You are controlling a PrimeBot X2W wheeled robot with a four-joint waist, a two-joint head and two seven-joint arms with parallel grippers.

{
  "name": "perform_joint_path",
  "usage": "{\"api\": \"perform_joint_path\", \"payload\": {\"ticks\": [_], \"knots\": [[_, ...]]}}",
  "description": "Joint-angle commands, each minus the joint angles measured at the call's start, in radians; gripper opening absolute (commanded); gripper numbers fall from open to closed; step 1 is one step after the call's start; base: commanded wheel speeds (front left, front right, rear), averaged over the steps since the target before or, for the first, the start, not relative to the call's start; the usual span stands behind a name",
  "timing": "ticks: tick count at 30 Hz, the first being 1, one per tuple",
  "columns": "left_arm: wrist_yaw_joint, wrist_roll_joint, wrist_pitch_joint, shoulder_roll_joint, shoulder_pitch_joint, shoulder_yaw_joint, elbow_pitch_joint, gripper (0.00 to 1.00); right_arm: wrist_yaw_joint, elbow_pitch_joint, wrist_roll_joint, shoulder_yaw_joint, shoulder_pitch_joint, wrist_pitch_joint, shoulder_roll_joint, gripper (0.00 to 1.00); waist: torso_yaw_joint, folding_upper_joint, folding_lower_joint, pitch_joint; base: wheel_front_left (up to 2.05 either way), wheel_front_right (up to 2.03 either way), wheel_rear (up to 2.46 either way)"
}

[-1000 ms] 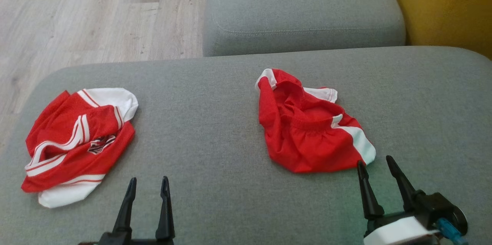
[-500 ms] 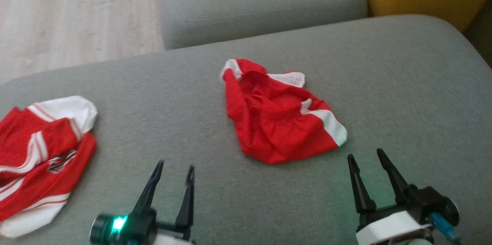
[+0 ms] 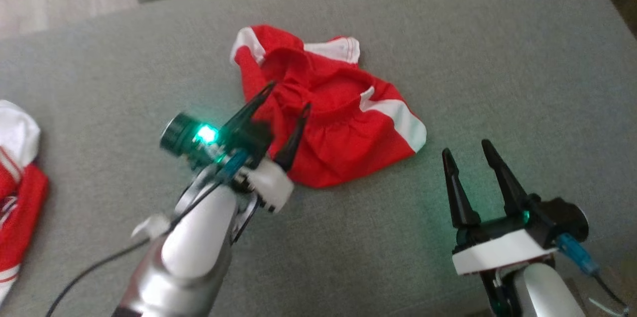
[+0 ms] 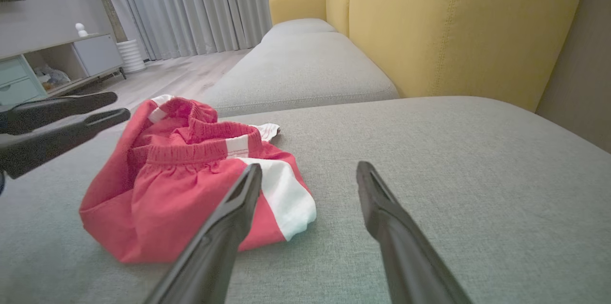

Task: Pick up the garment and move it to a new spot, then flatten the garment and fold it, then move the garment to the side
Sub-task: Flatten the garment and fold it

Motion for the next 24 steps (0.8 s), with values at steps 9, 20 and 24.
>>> {"api": "perform_joint_path", "payload": {"ticks": [9,20,24], "knots": [[-0.013,-0.094,0.098,-0.004,-0.212,-0.144,0.112,1.0,-0.001,-0.034,0.017,0.038,-0.073,-0.006,-0.004,1.0,-0.039,0.0,-0.0004,0.111,0.0,0.0,0.0],[0.001,-0.208,0.143,-0.005,-0.303,-0.283,0.112,1.0,-0.001,-0.026,0.036,0.065,-0.076,-0.006,-0.004,1.0,-0.095,0.0,-0.0004,0.116,0.0,0.0,0.0],[0.018,-0.221,0.192,-0.005,-0.308,-0.303,0.143,1.0,-0.001,-0.026,0.045,0.065,-0.07,-0.006,-0.004,1.0,-0.117,0.0,-0.0004,0.11,0.0,0.0,0.0]]}}
